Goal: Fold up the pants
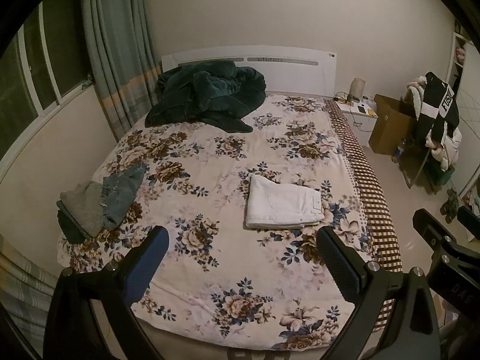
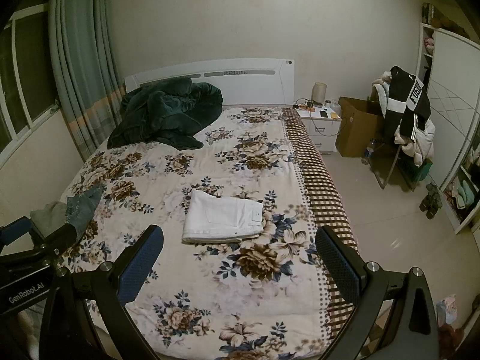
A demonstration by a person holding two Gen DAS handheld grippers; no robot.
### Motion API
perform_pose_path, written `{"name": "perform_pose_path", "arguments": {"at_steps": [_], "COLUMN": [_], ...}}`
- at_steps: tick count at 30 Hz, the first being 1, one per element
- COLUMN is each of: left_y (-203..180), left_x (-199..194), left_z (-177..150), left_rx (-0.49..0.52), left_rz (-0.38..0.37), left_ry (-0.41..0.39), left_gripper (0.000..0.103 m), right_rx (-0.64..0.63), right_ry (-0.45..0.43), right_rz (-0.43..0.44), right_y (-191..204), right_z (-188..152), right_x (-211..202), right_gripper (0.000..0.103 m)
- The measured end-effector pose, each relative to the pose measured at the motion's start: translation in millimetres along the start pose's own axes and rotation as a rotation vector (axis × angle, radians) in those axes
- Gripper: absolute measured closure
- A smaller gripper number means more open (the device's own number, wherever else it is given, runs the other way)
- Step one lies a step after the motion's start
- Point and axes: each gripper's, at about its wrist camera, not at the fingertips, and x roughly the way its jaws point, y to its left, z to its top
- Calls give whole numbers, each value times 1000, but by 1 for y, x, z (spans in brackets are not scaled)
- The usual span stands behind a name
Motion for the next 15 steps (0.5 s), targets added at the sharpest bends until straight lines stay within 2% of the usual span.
{"name": "perform_pose_path", "arguments": {"at_steps": [15], "left_y": [1], "left_x": [-2], "left_z": [0], "left_rx": [-1], "left_rz": [3], "left_ry": [-3], "left_gripper": [2], "right_rx": [3], "right_ry": [-1], "right_rz": [0], "right_y": [1], "right_z": [-1], "right_x": [-1], "right_gripper": [0]}}
